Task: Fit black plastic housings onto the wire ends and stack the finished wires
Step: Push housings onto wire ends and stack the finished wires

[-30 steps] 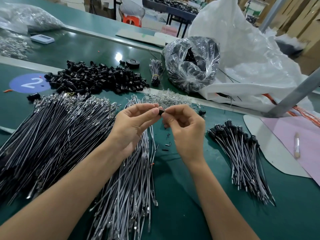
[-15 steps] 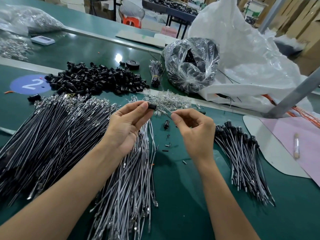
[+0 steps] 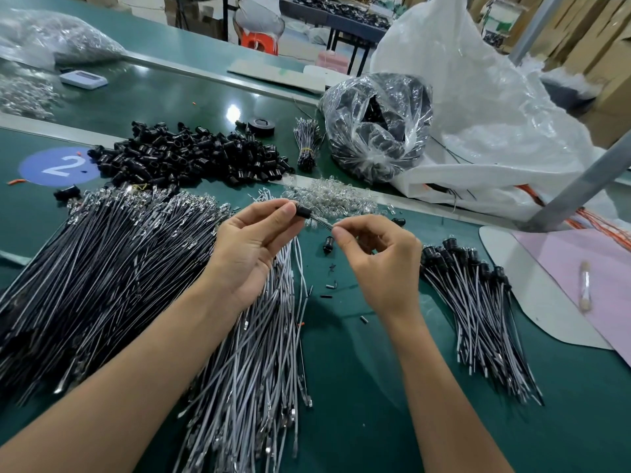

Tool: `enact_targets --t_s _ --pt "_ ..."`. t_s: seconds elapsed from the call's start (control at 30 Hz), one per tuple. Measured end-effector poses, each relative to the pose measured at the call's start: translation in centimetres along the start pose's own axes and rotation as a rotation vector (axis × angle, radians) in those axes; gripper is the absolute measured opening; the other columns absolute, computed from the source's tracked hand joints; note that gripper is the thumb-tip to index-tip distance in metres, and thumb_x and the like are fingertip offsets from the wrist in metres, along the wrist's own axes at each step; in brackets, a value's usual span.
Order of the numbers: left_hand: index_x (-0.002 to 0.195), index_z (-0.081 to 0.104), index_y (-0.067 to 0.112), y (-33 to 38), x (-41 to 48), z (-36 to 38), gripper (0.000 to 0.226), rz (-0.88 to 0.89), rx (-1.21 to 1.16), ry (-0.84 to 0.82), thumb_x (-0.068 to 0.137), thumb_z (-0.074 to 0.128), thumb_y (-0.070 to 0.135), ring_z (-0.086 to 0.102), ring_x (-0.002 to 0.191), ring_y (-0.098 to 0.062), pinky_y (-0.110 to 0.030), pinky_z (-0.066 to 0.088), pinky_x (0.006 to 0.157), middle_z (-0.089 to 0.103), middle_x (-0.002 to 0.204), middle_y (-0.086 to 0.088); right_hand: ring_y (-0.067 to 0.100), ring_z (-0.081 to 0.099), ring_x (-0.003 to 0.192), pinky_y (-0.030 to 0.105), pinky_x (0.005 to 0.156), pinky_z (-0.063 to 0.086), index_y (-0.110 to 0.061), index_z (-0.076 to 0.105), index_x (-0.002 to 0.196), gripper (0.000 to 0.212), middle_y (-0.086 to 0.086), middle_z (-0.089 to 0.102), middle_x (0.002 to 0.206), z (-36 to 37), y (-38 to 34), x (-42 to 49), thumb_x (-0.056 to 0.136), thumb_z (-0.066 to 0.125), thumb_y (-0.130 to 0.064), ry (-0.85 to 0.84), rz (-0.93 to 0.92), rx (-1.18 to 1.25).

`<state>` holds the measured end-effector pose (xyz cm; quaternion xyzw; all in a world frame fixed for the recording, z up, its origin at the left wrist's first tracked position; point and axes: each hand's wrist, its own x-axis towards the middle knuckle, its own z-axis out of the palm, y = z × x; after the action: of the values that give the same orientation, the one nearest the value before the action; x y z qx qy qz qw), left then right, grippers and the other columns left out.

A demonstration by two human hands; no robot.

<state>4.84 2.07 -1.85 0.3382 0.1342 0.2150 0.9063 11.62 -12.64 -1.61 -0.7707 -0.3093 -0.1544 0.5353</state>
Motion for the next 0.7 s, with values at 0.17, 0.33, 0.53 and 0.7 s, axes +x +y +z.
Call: enact_targets --t_s 0.17,0.33,0.53,0.7 --pt "0.071 0.073 0.008 0.03 -0.2 0.25 0.009 0.03 0.02 0.001 0.065 0.069 0.001 0.073 0.074 -0.018 -0.024 0.06 0.072 0.074 0.078 -0.009 0.009 0.051 0.06 0.016 0.058 0.041 -0.021 0.072 0.08 0.014 -0.006 0.067 0.074 -0.02 -0.06 0.04 0.08 0.078 -0.008 0.016 -0.024 -0.001" --pt "0.07 0.074 0.008 -0.17 -0.27 0.25 0.009 0.028 0.04 -0.016 0.065 0.07 0.002 0.073 0.074 -0.017 -0.023 0.059 0.07 0.074 0.078 -0.008 0.012 0.055 0.065 0.017 0.06 0.043 -0.021 0.071 0.081 0.016 -0.005 0.067 0.078 0.16 -0.34 -0.14 0.08 0.078 -0.008 0.01 -0.043 -0.004" --pt "0.066 0.075 0.011 -0.36 -0.27 0.32 0.011 0.053 0.039 -0.048 0.065 0.07 0.001 0.073 0.075 -0.017 -0.022 0.058 0.069 0.074 0.078 -0.007 0.014 0.06 0.068 0.022 0.064 0.047 -0.014 0.073 0.08 0.01 -0.002 0.069 0.077 0.75 -0.65 -0.46 0.079 0.079 -0.006 0.016 -0.021 -0.017" --pt "0.072 0.072 0.005 -0.6 -0.24 0.36 0.01 0.048 0.069 -0.057 0.064 0.07 0.001 0.073 0.074 -0.017 -0.021 0.058 0.067 0.074 0.078 -0.008 0.015 0.063 0.068 0.027 0.065 0.05 -0.01 0.072 0.081 0.006 -0.002 0.07 0.075 0.78 -0.75 -0.5 0.081 0.076 -0.006 0.034 0.02 0.041"
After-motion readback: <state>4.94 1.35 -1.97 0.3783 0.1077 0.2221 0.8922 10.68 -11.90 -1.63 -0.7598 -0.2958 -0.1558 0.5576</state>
